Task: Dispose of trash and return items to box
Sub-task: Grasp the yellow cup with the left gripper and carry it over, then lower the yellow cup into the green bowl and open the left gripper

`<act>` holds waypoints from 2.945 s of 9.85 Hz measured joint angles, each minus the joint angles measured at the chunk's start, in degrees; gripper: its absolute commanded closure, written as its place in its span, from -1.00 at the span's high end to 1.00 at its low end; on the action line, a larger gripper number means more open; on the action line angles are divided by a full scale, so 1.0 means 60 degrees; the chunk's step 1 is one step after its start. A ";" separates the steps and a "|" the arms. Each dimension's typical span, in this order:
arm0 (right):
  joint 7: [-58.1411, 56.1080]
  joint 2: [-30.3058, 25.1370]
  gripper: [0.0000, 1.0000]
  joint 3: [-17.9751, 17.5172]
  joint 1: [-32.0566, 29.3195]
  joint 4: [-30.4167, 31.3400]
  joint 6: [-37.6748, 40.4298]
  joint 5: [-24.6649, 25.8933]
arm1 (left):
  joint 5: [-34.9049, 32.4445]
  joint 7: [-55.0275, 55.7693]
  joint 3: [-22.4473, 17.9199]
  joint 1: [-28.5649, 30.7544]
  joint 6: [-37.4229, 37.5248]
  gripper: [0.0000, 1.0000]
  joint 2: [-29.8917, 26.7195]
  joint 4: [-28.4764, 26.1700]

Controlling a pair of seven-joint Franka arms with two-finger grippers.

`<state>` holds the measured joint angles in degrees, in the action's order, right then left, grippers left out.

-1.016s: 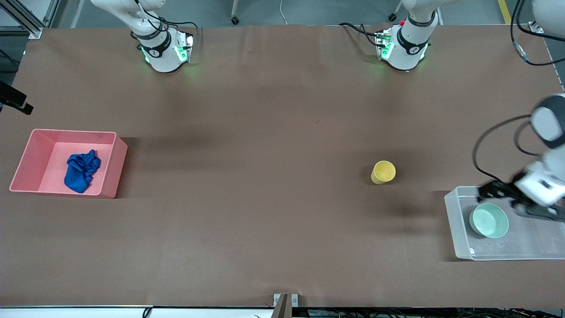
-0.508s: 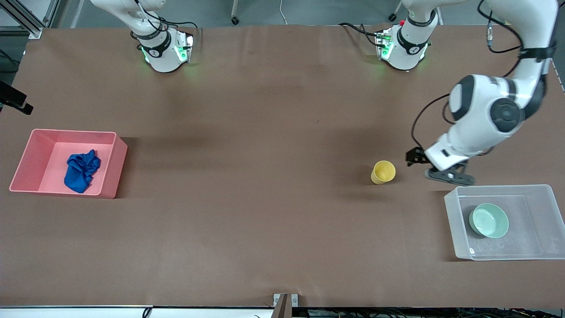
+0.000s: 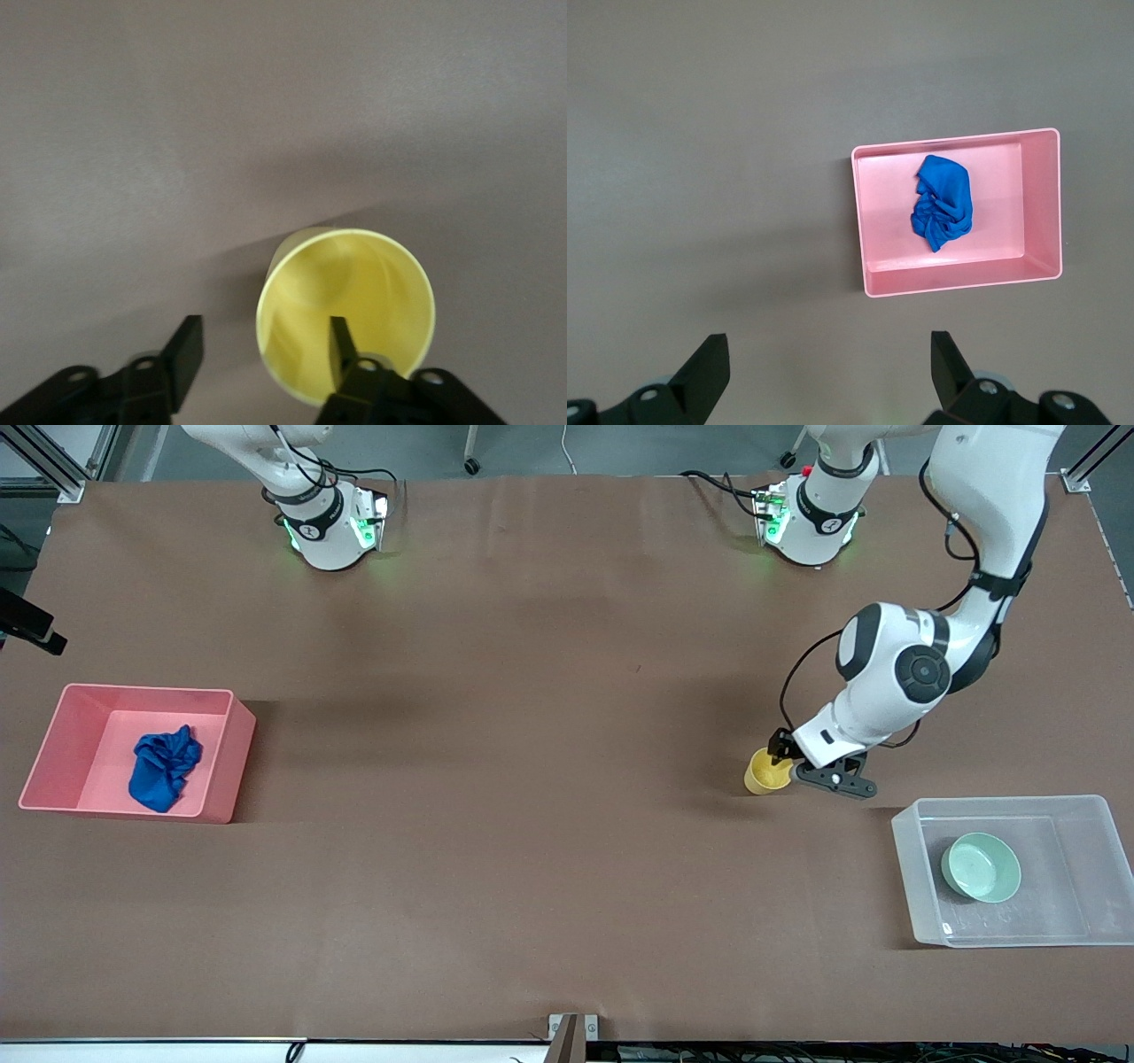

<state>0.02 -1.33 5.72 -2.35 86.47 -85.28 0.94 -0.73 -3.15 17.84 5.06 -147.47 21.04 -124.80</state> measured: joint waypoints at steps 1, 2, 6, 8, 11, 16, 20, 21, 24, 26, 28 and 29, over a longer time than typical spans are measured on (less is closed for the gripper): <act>0.0000 0.0000 1.00 0.0004 -0.0001 0.0000 0.0000 0.0000 | -0.0060 0.0000 -0.0002 0.0001 -0.0209 -1.00 0.0232 0.0046; 0.0000 0.0000 1.00 0.0004 -0.0001 0.0000 0.0000 0.0000 | -0.0089 0.0000 -0.0002 0.0004 -0.0272 -1.00 0.0306 0.0151; -0.0001 0.0000 1.00 0.0004 -0.0001 0.0001 0.0002 0.0000 | -0.0116 -0.0022 -0.0286 0.0048 -0.0051 -1.00 -0.0250 0.0818; -0.0001 0.0000 1.00 0.0005 -0.0002 0.0002 0.0002 0.0000 | -0.0118 -0.0378 -0.1043 0.0057 0.1083 -1.00 -0.0578 0.1895; -0.0001 0.0000 1.00 0.0006 -0.0005 0.0004 0.0003 0.0000 | -0.0073 -0.2024 -0.2682 0.0084 0.2498 -1.00 -0.0166 0.4103; -0.0001 0.0000 1.00 0.0005 -0.0008 0.0007 0.0003 0.0001 | 0.1949 -0.5550 -0.5257 0.0091 0.3599 -1.00 0.2373 0.6689; -0.0001 0.0000 1.00 0.0005 -0.0008 0.0008 0.0003 0.0001 | 0.2785 -0.5739 -0.5473 0.0055 0.3591 -0.78 0.3384 0.7186; -0.0001 0.0000 1.00 0.0005 -0.0008 0.0008 0.0003 0.0001 | 0.3020 -0.5742 -0.5475 0.0051 0.3520 0.05 0.3501 0.7200; -0.0001 0.0000 1.00 0.0006 -0.0008 0.0007 0.0003 0.0001 | 0.3128 -0.5748 -0.5579 0.0047 0.3325 1.00 0.3542 0.7300; -0.0001 -0.0001 1.00 0.0008 -0.0008 0.0009 0.0004 0.0001 | 0.3138 -0.5737 -0.5634 -0.0138 0.3927 1.00 0.2863 0.7572; -0.0001 -0.0001 1.00 0.0008 -0.0009 0.0010 0.0004 0.0001 | 0.2478 -0.4929 -0.5628 -0.0799 0.4761 1.00 0.1404 0.7375; -0.0001 -0.0001 1.00 0.0008 -0.0009 0.0011 0.0004 0.0001 | 0.1458 -0.3915 -0.5347 -0.1087 0.4912 1.00 0.0536 0.6930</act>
<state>0.01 -1.33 5.77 -2.40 86.54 -85.26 0.95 8.02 -26.64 -14.24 -1.46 -118.00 24.26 -83.22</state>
